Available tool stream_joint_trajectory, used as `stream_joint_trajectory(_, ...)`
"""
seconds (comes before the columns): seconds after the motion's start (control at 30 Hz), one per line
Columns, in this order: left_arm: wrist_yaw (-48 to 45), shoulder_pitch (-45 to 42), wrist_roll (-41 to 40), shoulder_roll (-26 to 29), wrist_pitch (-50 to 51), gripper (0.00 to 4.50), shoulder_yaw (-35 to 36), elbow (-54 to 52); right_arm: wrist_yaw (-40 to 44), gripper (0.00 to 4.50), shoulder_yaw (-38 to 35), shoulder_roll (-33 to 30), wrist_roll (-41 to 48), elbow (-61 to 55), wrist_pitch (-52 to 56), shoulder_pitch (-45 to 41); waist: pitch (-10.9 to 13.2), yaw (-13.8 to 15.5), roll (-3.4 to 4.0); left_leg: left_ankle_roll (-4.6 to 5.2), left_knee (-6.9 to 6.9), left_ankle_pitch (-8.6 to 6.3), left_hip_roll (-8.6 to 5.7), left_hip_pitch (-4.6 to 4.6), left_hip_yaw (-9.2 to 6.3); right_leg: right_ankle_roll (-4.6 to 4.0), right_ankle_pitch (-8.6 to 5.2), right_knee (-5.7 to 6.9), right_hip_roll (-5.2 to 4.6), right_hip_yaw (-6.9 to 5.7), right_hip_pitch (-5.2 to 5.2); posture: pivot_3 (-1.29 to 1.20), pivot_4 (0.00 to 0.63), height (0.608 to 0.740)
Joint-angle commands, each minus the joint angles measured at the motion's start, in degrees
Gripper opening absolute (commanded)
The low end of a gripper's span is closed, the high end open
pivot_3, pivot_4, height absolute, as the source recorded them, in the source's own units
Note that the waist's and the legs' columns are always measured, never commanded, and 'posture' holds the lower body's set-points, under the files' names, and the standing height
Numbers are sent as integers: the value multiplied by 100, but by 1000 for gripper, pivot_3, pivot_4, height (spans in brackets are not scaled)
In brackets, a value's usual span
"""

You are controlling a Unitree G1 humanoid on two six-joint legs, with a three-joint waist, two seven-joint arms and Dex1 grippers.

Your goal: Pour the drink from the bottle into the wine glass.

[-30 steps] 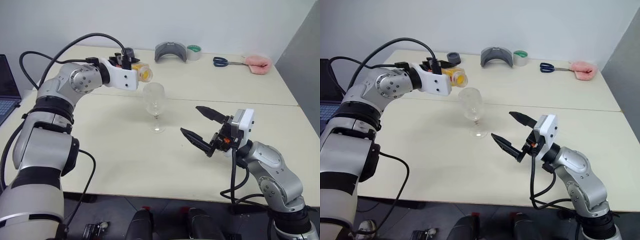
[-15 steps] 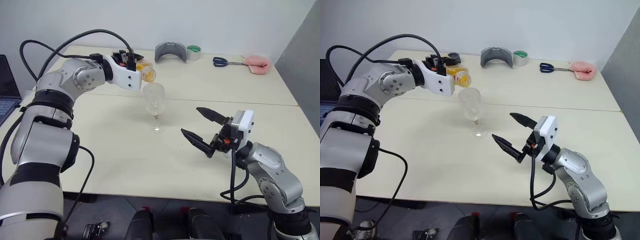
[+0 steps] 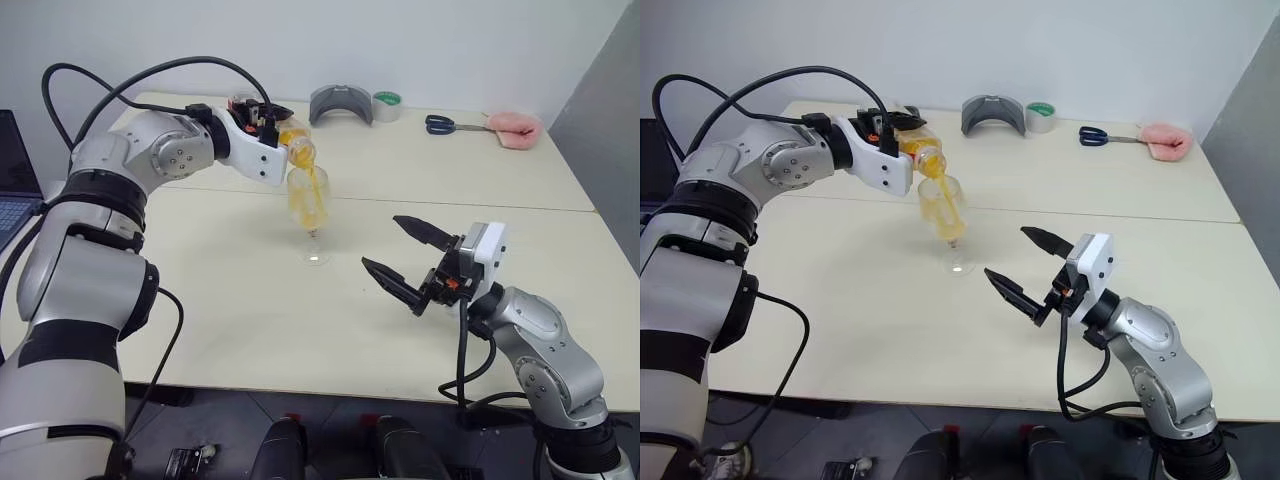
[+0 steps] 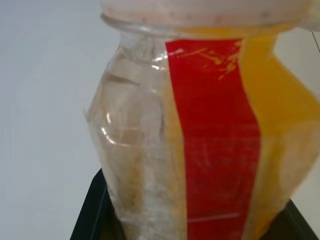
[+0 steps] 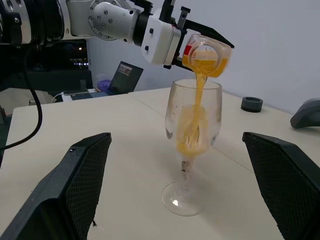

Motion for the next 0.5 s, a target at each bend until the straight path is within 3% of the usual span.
stream_joint_trajectory(0.03,186,-330,16,155,-6,1698,18,12,-17,4500,-37,37,34,-233,-100,-62,0,0,0,0,1,0,0,0,0,0,0,0,0,0,0,0,150,740)
stream_joint_trajectory(0.5,503,-446,298,195,-26,1698,-178,50,-25,4500,-49,49,32,-216,-85,-89,0,0,0,0,10,0,0,-1,0,0,0,4,0,0,2,0,150,740)
